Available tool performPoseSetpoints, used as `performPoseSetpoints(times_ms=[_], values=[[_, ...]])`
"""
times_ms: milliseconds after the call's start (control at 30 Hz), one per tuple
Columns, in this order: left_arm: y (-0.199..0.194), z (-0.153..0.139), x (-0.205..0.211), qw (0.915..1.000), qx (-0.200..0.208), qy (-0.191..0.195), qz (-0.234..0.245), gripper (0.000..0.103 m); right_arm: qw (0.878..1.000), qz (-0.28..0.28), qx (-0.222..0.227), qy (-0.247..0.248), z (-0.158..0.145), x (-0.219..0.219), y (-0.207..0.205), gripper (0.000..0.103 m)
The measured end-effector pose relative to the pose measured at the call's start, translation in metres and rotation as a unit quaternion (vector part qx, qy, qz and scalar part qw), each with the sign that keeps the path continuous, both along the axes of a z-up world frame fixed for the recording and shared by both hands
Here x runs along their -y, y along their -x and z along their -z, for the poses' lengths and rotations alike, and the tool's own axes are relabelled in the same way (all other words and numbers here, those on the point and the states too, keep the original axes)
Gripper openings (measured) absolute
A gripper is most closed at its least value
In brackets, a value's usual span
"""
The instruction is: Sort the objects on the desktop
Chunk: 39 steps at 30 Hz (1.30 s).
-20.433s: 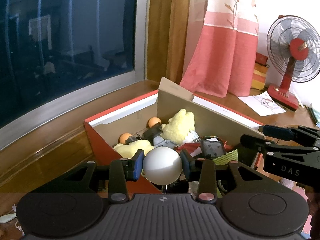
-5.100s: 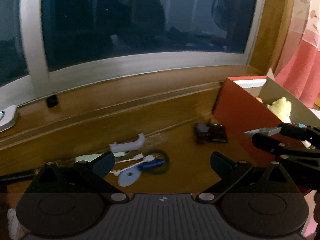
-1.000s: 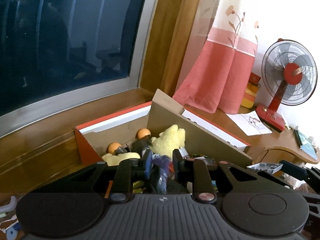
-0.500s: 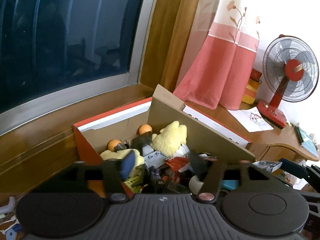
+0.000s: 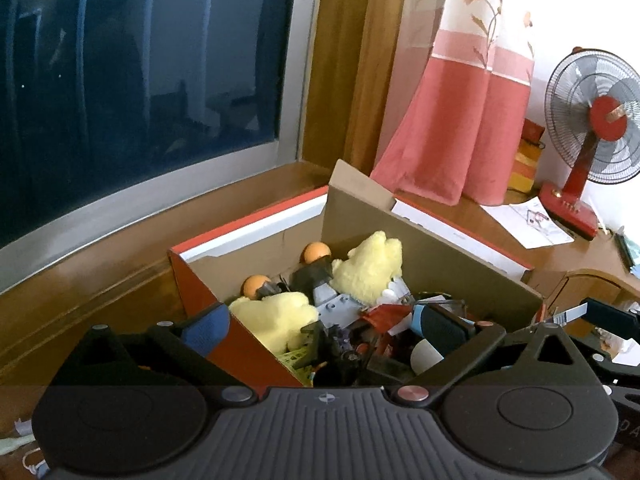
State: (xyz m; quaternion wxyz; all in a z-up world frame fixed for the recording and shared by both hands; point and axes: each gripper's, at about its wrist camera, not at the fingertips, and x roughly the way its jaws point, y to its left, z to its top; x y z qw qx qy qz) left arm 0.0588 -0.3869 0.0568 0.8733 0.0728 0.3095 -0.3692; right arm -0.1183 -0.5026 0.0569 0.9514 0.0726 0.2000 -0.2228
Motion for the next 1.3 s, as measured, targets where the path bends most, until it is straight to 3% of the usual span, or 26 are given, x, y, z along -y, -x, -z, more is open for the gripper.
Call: performPoseSetpoints(times_ms=[767, 833, 900, 933, 1300], values=[[-0.013, -0.002, -0.024, 0.9997, 0.001, 0.015, -0.021, 0.103, 0.999, -0.033, -0.009, -0.004, 0.005, -0.009, -0.028, 0.073], [-0.014, -0.001, -0.023, 0.9997, -0.001, 0.014, -0.018, 0.103, 0.999, -0.031, -0.01, -0.002, 0.005, -0.009, -0.028, 0.079], [-0.013, 0.0, -0.022, 0.9998, -0.002, 0.013, -0.016, 0.103, 1.0, -0.026, -0.009, 0.002, 0.005, -0.01, -0.028, 0.1], [-0.013, 0.001, -0.022, 0.9998, -0.002, 0.012, -0.016, 0.103, 1.0, -0.023, -0.007, 0.006, 0.005, -0.01, -0.028, 0.103], [-0.01, 0.001, -0.03, 0.9995, -0.005, 0.008, -0.029, 0.103, 1.0, -0.012, -0.016, 0.009, 0.008, -0.01, -0.031, 0.103]])
